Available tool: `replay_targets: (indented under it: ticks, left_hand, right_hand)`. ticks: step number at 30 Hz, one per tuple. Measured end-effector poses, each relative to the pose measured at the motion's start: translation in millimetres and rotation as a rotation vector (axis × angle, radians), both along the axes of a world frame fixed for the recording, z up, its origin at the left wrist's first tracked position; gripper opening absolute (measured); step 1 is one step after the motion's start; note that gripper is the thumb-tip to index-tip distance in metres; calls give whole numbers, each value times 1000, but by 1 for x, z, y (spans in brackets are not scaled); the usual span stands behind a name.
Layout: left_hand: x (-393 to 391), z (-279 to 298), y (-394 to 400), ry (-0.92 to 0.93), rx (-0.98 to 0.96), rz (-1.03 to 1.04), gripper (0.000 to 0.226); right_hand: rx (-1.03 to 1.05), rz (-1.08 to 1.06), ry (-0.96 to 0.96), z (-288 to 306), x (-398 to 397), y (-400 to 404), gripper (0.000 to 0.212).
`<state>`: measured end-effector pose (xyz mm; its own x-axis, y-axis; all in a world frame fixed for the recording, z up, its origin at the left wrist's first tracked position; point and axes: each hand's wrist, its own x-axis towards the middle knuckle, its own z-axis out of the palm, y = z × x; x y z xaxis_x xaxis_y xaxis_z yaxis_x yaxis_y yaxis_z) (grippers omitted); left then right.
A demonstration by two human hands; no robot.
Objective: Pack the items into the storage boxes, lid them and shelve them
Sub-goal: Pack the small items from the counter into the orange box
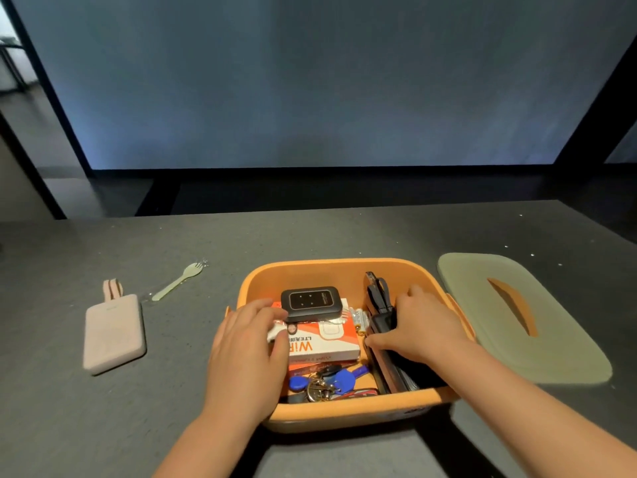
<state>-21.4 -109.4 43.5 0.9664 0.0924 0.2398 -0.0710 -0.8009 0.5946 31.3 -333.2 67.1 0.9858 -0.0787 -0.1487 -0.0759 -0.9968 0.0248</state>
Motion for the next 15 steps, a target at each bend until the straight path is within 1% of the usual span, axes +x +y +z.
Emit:
replay_targets:
  ticks: [2,4,6,8,11,13,15]
  left_hand:
    - [-1,0,-1,-15,-39,4,21]
    - [-2,-3,0,-55,-120,0,20]
    - [-8,-6,3,-88,-240,-13,21]
    - [-19,-9,9,-132,-344,4,21]
    - [-35,-14,32,-203,-430,120,21]
    - [-39,-22,56,-190,-442,220,23]
    - [-39,-33,84,-137,-444,337,23]
  right_hand:
    - [0,4,-30,-3,-4,4,72]
    - [27,27,-134,-1,-8,12,72]
    - [121,92,-285,6,-12,28,66]
    - [260,189,-382,16,-15,51,61]
    - [408,342,-376,22,-21,89,55]
    - [467,450,-356,19,-23,113,46]
    - [540,527,-338,16,-22,135,39]
